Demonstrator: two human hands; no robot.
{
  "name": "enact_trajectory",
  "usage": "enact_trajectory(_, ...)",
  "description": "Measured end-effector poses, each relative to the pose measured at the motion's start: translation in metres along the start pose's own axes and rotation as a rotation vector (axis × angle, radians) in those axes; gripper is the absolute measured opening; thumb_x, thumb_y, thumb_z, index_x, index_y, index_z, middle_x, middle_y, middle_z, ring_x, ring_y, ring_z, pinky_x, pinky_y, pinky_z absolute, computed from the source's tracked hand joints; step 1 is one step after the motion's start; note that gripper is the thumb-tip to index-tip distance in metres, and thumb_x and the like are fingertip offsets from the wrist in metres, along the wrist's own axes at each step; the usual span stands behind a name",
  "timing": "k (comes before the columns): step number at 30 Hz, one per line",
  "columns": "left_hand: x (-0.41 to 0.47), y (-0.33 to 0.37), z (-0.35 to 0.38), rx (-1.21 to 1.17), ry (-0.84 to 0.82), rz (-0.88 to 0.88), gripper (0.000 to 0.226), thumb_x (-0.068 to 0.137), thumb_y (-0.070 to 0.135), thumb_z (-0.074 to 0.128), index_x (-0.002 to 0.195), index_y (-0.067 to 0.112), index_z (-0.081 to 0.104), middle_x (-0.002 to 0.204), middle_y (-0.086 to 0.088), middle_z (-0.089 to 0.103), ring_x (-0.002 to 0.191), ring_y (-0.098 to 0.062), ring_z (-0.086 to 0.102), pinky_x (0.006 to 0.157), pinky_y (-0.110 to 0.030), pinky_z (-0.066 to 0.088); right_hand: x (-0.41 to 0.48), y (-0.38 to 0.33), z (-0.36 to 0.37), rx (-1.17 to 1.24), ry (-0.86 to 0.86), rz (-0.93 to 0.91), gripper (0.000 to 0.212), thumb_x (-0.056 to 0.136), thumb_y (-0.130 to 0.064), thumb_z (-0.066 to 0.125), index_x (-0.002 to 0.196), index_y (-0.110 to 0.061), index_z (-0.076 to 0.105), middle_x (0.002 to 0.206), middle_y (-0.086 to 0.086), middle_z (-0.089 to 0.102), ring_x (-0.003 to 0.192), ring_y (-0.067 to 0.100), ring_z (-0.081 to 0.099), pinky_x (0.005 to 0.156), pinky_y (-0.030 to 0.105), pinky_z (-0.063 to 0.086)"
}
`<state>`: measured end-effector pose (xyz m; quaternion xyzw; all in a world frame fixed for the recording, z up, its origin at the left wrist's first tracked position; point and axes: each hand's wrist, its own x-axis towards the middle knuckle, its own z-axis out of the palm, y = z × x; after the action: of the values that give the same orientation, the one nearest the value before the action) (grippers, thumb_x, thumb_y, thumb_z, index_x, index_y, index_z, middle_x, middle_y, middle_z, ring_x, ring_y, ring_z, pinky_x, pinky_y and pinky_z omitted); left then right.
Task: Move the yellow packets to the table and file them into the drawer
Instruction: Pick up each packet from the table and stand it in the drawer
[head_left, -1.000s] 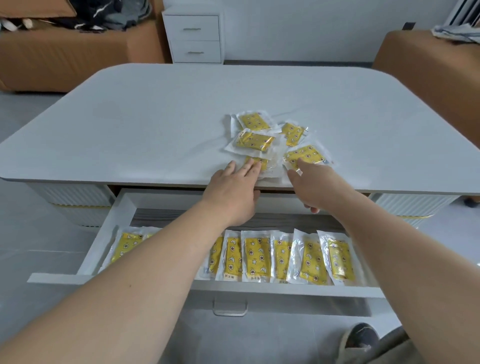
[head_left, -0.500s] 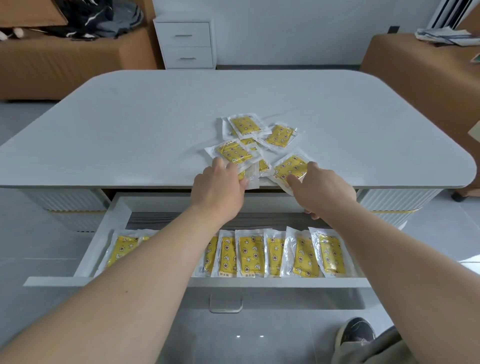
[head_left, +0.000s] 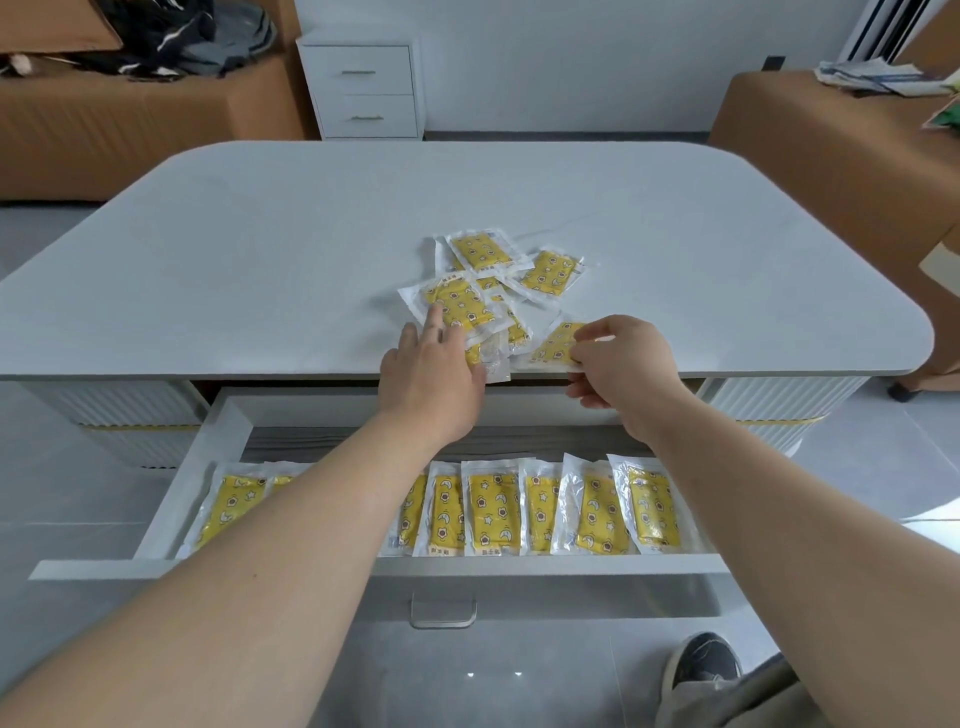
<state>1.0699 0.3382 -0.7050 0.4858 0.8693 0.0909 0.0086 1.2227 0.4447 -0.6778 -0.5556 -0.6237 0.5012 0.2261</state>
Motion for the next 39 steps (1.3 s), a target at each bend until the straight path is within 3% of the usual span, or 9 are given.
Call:
enact_trajectory(4, 0.002, 0.002, -0.001, -0.103, 0.101, 0.048, 0.037, 0.098, 0.038, 0.058, 0.122, 0.010, 0.051, 0.130, -0.010, 0.057, 0.118, -0.029, 0.052, 0.092, -0.043, 0.049, 0.001, -0.003, -0.001, -0.024, 0.028, -0.030, 0.020, 0.095, -0.005, 0.052, 0.108, -0.016, 0.062, 0.090, 0.005, 0.069, 0.065, 0.019, 0.072, 0.058, 0.030, 0.061)
enact_trajectory(9, 0.004, 0.003, 0.001, -0.083, 0.187, 0.111, 0.041, 0.095, 0.035, 0.065, 0.129, 0.014, 0.057, 0.116, -0.006, 0.054, 0.108, -0.026, 0.052, 0.088, -0.039, 0.049, 0.001, -0.003, 0.000, 0.047, 0.045, 0.040, 0.039, 0.092, 0.007, 0.054, 0.120, -0.020, 0.056, 0.093, -0.003, 0.055, 0.082, 0.027, 0.074, 0.068, 0.035, 0.065)
enact_trajectory(17, 0.006, 0.001, -0.003, -0.051, 0.314, 0.165, 0.024, 0.100, 0.027, 0.056, 0.093, 0.021, 0.079, 0.095, 0.003, 0.071, 0.094, -0.026, 0.054, 0.077, -0.040, 0.047, -0.004, -0.016, -0.009, 0.392, 0.052, 0.207, 0.081, 0.091, 0.013, 0.050, 0.152, -0.035, 0.025, 0.107, 0.006, 0.056, 0.067, 0.029, 0.073, 0.063, 0.034, 0.064)
enact_trajectory(19, 0.006, 0.002, -0.006, -0.097, 0.365, 0.135, 0.026, 0.101, 0.024, 0.053, 0.088, 0.017, 0.076, 0.091, 0.003, 0.071, 0.088, -0.026, 0.056, 0.069, -0.039, 0.047, -0.007, -0.020, -0.011, 0.489, 0.039, 0.279, 0.072, 0.093, 0.012, 0.048, 0.152, -0.026, 0.030, 0.101, 0.008, 0.057, 0.067, 0.030, 0.071, 0.078, 0.038, 0.064)
enact_trajectory(22, 0.005, 0.005, -0.010, -0.221, 0.435, 0.051, 0.026, 0.105, 0.024, 0.046, 0.096, 0.014, 0.068, 0.088, 0.000, 0.068, 0.075, -0.025, 0.058, 0.060, -0.032, 0.037, -0.008, -0.022, -0.012, 0.504, 0.026, 0.315, 0.032, 0.089, 0.019, 0.051, 0.110, -0.003, 0.054, 0.112, 0.020, 0.063, 0.072, 0.032, 0.070, 0.090, 0.042, 0.061)
enact_trajectory(25, 0.006, 0.007, -0.012, -0.409, 0.500, -0.001, 0.024, 0.107, 0.023, 0.040, 0.101, 0.013, 0.060, 0.084, -0.002, 0.067, 0.072, -0.027, 0.065, 0.063, -0.040, 0.051, -0.009, -0.022, -0.010, 0.496, -0.010, 0.297, 0.021, 0.089, 0.020, 0.052, 0.083, 0.000, 0.056, 0.098, 0.016, 0.063, 0.090, 0.032, 0.071, 0.095, 0.041, 0.058)
enact_trajectory(30, 0.009, 0.005, -0.019, -0.650, 0.552, -0.092, 0.016, 0.106, 0.023, 0.040, 0.105, 0.014, 0.053, 0.103, -0.002, 0.067, 0.091, -0.024, 0.069, 0.074, -0.045, 0.058, -0.008, -0.019, -0.006, 0.593, 0.027, 0.214, 0.016, 0.090, 0.007, 0.060, 0.101, -0.005, 0.059, 0.095, 0.016, 0.066, 0.076, 0.031, 0.073, 0.079, 0.043, 0.064)
enact_trajectory(34, 0.002, -0.003, -0.032, -0.734, 0.575, -0.146, 0.025, 0.104, 0.036, 0.046, 0.092, 0.015, 0.053, 0.093, 0.002, 0.068, 0.087, -0.015, 0.062, 0.070, -0.016, 0.042, -0.009, -0.023, -0.001, 0.632, 0.004, 0.159, 0.009, 0.094, -0.012, 0.069, 0.096, -0.013, 0.060, 0.095, 0.011, 0.072, 0.085, 0.029, 0.076, 0.073, 0.043, 0.065)
enact_trajectory(39, -0.007, -0.023, -0.044, -0.849, 0.561, -0.288, 0.040, 0.099, 0.047, 0.053, 0.086, 0.012, 0.067, 0.087, 0.007, 0.069, 0.085, -0.009, 0.060, 0.070, -0.013, 0.040, -0.012, -0.025, 0.016, 0.570, -0.041, 0.082, 0.020, 0.090, -0.011, 0.075, 0.104, -0.011, 0.061, 0.096, 0.010, 0.075, 0.081, 0.024, 0.076, 0.077, 0.044, 0.064)
